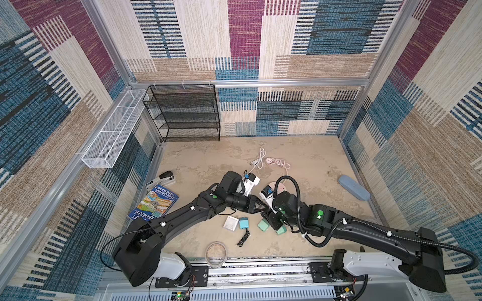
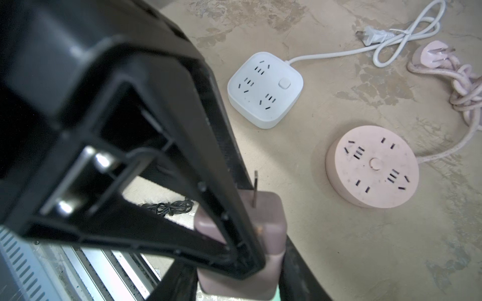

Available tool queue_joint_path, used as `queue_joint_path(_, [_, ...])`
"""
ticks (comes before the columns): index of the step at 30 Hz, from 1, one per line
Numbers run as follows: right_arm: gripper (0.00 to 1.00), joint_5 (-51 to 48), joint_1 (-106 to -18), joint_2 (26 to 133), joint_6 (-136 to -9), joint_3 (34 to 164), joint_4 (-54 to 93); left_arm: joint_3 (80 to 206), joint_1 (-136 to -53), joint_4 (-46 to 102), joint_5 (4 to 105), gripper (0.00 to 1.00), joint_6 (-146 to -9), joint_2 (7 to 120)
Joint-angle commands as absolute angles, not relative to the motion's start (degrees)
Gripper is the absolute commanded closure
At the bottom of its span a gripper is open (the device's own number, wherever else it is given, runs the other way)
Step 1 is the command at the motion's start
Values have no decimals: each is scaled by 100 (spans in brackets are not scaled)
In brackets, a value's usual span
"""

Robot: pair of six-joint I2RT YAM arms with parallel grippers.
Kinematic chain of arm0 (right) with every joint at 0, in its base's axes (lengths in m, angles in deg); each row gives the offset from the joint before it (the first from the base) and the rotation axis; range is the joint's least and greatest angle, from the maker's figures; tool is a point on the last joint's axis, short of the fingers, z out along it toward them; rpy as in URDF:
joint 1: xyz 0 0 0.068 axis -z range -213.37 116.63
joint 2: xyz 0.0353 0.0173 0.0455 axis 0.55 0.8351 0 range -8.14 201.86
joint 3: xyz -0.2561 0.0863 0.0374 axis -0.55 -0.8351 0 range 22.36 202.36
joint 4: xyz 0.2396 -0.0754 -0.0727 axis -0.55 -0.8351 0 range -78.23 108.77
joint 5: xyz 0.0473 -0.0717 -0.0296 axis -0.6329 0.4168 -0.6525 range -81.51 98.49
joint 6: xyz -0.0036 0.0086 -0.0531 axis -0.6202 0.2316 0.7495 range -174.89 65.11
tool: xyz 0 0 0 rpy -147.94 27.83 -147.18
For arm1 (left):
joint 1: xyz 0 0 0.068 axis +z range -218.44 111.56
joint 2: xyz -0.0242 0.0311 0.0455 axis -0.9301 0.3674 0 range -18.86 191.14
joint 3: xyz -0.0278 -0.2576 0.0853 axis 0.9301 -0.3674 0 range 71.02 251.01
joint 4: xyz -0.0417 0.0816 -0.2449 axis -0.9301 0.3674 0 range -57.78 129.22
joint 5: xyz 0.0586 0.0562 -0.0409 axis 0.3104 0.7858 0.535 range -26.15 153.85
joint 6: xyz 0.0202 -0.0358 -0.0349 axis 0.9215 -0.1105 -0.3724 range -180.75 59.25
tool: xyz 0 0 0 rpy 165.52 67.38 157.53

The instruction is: Insert the plug

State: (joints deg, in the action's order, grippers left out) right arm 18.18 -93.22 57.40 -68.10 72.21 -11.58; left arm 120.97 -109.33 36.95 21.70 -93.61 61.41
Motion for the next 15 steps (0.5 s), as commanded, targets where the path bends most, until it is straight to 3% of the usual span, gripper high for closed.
queue_joint_path(1, [100,2154,-9316,5672,-6752,7326,-475,12025,-10940,3895,2192,95,-9280,6208])
queue_joint_path(3, [97,2158,-9299,5678,-6713,7282,-386,11997,-10938,3819,2246,100,-9331,6267])
queue_joint_path(4, [84,2158,-9288,5688,-6702,7274,-369,11997,-10929,3782,2247,100,-9340,6301])
queue_joint_path(5, [62,2183,-9280,5698,-6711,7257,-357,12003,-10923,3744,2269,100,-9372,6344])
queue_joint_path(8, [32,2177,-9251,5679,-6712,7180,-284,12024,-10821,3513,2285,100,-9548,6433])
queue_joint_path(12, [22,1956,-9111,5342,-6698,6930,118,12066,-10507,3125,2139,100,-9989,6475])
queue_joint_path(15, [21,1734,-8859,5046,-6663,6734,526,12051,-10170,2756,1845,100,-10458,6485])
